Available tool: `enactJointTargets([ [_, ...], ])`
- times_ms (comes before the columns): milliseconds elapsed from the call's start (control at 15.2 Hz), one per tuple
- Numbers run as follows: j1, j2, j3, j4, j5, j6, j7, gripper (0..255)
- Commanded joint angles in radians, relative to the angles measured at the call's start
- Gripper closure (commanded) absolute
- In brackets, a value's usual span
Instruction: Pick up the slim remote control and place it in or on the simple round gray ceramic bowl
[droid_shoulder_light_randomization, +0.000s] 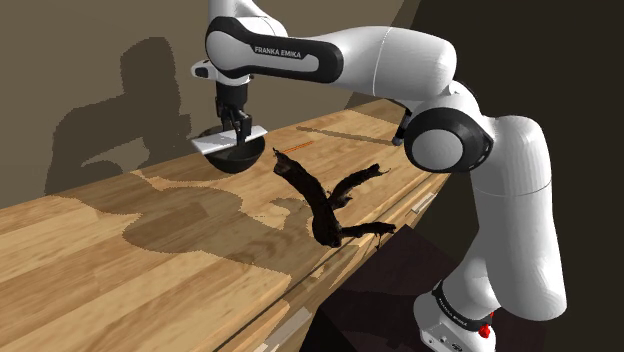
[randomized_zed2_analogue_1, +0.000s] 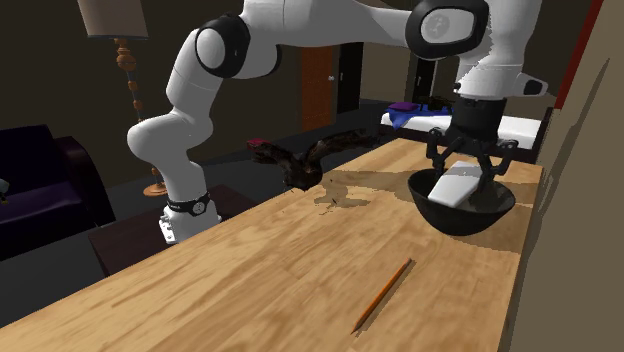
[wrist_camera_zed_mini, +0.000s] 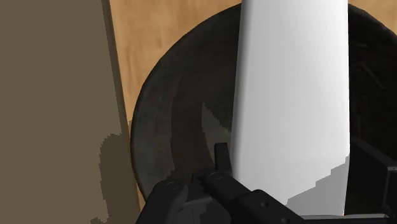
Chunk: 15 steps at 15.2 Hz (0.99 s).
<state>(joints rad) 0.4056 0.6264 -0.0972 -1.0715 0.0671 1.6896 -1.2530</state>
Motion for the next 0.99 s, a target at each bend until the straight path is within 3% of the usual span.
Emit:
enactJointTargets([
  [0, 0.0, 0.001, 0.0, 0.0, 0.0, 0.002, 0.0, 255],
  [198, 0.0, 0.001, 0.0, 0.0, 0.0, 0.002, 0.0, 255],
  [264, 0.0, 0.001, 0.0, 0.0, 0.0, 0.002, 0.0, 0],
  [594, 0.0, 0.001, 0.0, 0.0, 0.0, 0.002, 0.0, 0],
  [858, -0.012, 0.057, 0.001, 0.222, 0.003, -0.165, 0.004, 0],
  [924, -0.012, 0.057, 0.002, 0.223, 0.003, -0.165, 0.004, 0],
])
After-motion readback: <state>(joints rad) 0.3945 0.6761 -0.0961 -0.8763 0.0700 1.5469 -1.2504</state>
